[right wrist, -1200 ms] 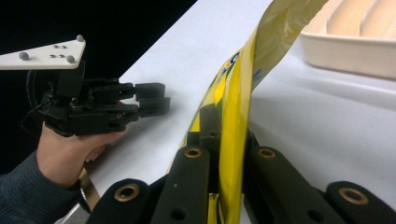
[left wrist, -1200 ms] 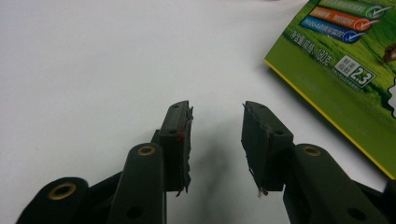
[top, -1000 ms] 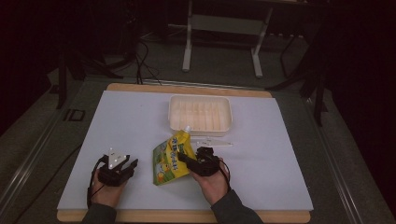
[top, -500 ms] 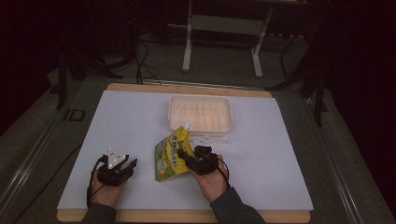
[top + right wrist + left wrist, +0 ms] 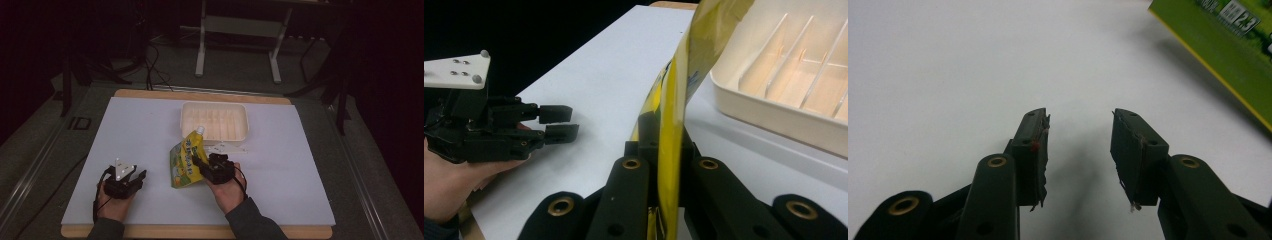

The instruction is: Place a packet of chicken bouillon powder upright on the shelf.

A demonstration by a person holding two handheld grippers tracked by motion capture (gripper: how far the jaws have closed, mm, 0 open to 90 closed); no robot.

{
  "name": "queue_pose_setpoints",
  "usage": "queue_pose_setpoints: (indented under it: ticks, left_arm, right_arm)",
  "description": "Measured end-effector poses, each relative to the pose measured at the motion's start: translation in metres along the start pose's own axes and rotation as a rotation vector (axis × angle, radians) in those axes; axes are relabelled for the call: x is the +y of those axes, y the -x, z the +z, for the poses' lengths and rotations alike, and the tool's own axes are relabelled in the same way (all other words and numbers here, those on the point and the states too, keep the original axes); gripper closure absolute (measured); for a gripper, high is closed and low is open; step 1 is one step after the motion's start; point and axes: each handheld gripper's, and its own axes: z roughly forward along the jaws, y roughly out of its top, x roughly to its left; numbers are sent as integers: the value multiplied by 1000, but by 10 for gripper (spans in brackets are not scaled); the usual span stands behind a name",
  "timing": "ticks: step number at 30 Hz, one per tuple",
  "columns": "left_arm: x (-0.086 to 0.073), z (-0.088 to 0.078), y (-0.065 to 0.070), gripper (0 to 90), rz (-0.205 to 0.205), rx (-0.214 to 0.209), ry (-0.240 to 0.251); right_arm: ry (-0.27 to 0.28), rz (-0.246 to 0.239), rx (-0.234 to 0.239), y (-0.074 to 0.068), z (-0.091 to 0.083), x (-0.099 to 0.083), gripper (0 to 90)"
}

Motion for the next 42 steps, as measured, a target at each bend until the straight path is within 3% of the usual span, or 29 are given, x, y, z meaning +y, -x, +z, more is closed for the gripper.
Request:
queue_pose_setpoints:
  ticks: [22, 42]
  left_arm:
    - [-1, 3, 0, 569, 9, 15, -10]
    - [-1, 3, -2, 568, -6, 20, -8]
  right_arm:
    - [22, -16, -48, 1, -3, 2, 898]
    - [38, -50, -89, -2, -7, 6, 900]
